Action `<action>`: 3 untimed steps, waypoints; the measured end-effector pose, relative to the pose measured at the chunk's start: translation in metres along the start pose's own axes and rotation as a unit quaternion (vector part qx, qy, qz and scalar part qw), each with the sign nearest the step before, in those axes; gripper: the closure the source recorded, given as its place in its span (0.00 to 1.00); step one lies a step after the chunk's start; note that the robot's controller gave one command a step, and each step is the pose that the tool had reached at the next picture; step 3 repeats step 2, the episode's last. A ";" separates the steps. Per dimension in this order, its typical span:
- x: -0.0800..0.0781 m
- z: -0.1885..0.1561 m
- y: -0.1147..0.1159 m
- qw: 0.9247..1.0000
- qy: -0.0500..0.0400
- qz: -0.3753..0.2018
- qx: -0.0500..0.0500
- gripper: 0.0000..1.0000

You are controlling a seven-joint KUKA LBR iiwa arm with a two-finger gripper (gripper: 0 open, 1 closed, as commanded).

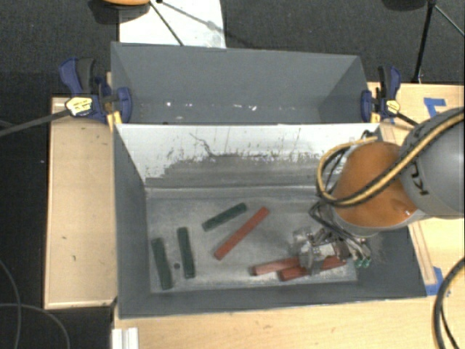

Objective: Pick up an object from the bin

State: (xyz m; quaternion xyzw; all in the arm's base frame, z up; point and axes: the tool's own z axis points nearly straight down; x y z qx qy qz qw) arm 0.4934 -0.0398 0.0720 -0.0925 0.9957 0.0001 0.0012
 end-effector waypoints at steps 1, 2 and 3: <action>0.000 0.000 0.000 1.000 0.000 -0.001 0.000 1.00; -0.019 -0.129 -0.039 1.000 0.000 0.008 0.000 1.00; -0.019 -0.129 -0.039 1.000 0.000 0.008 0.000 1.00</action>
Offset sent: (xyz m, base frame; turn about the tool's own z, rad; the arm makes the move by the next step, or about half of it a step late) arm 0.0251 -0.0349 0.1281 0.0141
